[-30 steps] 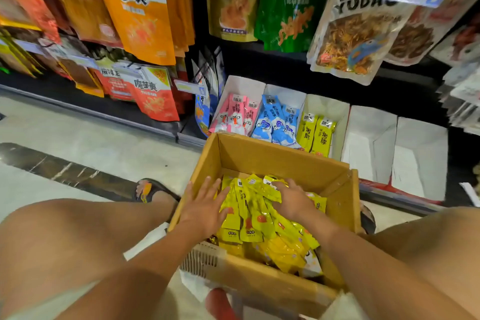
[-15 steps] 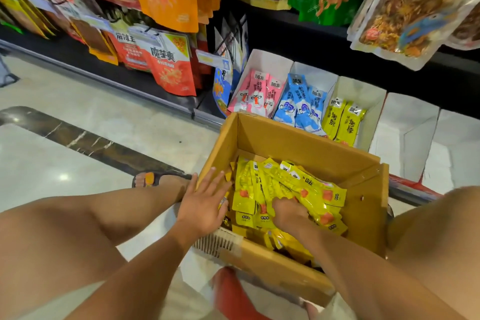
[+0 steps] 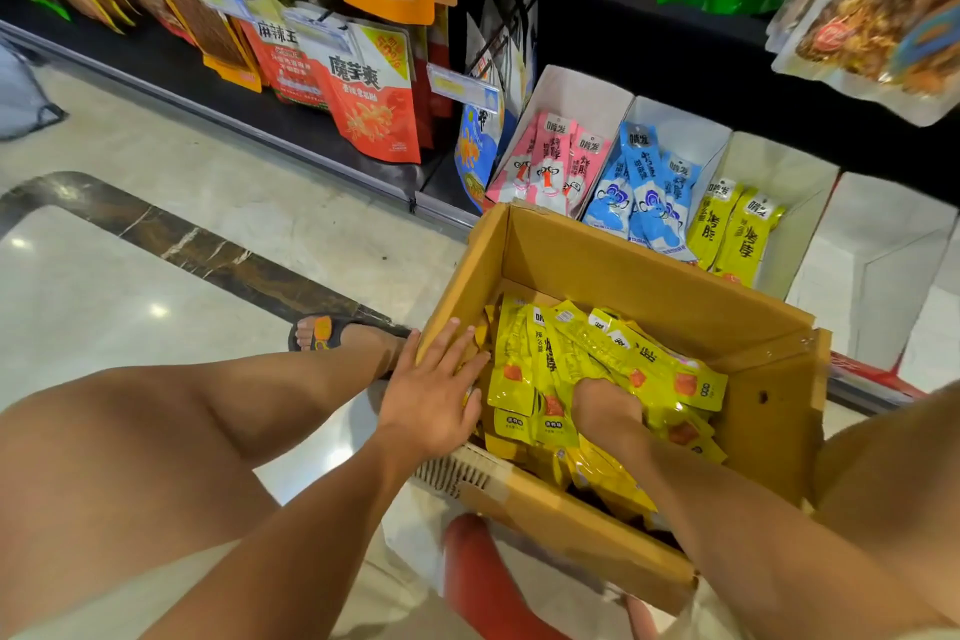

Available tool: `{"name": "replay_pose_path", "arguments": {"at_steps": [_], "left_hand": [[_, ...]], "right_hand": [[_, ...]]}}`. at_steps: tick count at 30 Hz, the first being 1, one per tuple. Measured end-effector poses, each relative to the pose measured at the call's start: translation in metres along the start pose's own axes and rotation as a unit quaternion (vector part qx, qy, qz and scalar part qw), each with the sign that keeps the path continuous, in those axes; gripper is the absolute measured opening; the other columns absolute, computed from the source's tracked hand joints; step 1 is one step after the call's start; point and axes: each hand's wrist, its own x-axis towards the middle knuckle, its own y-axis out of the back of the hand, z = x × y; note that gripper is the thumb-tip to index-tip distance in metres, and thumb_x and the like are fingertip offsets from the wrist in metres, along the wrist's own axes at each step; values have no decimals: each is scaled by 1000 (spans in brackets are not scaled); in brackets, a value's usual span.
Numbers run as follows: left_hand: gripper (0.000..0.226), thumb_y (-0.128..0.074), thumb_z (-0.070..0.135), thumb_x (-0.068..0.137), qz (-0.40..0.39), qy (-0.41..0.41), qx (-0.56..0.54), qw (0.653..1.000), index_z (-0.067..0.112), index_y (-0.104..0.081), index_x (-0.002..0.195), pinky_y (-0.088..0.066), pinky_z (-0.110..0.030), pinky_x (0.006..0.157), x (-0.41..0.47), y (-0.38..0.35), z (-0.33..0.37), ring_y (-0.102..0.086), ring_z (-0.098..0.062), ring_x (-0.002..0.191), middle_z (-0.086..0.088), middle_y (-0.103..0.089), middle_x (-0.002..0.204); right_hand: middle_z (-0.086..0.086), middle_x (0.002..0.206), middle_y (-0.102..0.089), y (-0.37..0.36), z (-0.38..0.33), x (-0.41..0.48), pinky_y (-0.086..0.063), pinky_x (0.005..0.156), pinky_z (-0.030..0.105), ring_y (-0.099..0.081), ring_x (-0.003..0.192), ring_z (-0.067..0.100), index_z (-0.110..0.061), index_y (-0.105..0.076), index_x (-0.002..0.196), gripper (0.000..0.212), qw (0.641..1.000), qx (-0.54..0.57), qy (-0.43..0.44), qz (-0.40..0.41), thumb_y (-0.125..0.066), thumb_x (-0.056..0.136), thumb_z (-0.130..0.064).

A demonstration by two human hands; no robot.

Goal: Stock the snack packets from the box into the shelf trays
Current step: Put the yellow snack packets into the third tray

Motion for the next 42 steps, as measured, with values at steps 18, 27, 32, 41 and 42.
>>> {"name": "replay_pose_path", "arguments": {"at_steps": [18, 27, 32, 41, 42], "left_hand": [[65, -11, 68, 99, -107, 35, -38, 993, 44, -41, 151, 17, -66, 119, 10, 27, 16, 17, -19, 158, 6, -8, 172], [65, -30, 69, 101, -51, 55, -216, 973, 36, -36, 157, 0, -48, 128, 34, 53, 46, -1, -16, 159, 6, -19, 170], [69, -64, 59, 94, -82, 45, -412, 906, 38, -39, 155, -28, -40, 123, 45, 63, 59, -20, -12, 155, 8, -31, 166], [25, -78, 34, 91, -127, 21, -510, 850, 14, -63, 87, -47, -37, 77, 59, 59, 83, -67, -20, 96, -10, -69, 98], [35, -77, 34, 92, -125, 22, -500, 857, 16, -52, 76, -40, -36, 66, 59, 55, 81, -58, -10, 72, -1, -55, 76]], "right_hand": [[-4, 74, -59, 83, 50, -49, -36, 53, 34, -58, 64, 21, -17, -49, 100, 12, 882, 398, -5, 251, -41, 107, -22], [-9, 105, -69, 133, 85, -66, -50, 80, 28, -64, 95, 6, -25, -64, 105, 11, 829, 494, 54, 257, -56, 101, -33], [3, 64, -52, 157, 84, -86, -33, 44, 19, -36, 41, 1, -29, -62, 110, 11, 819, 509, 136, 227, -61, 99, -28], [-11, 52, -38, 173, 54, -101, -34, 50, 19, -34, 49, 7, -24, -63, 120, 20, 807, 510, 248, 168, -60, 100, -24], [-11, 54, -40, 173, 52, -100, -36, 52, 22, -37, 51, 9, -26, -63, 120, 20, 807, 510, 248, 166, -60, 100, -26]]}}
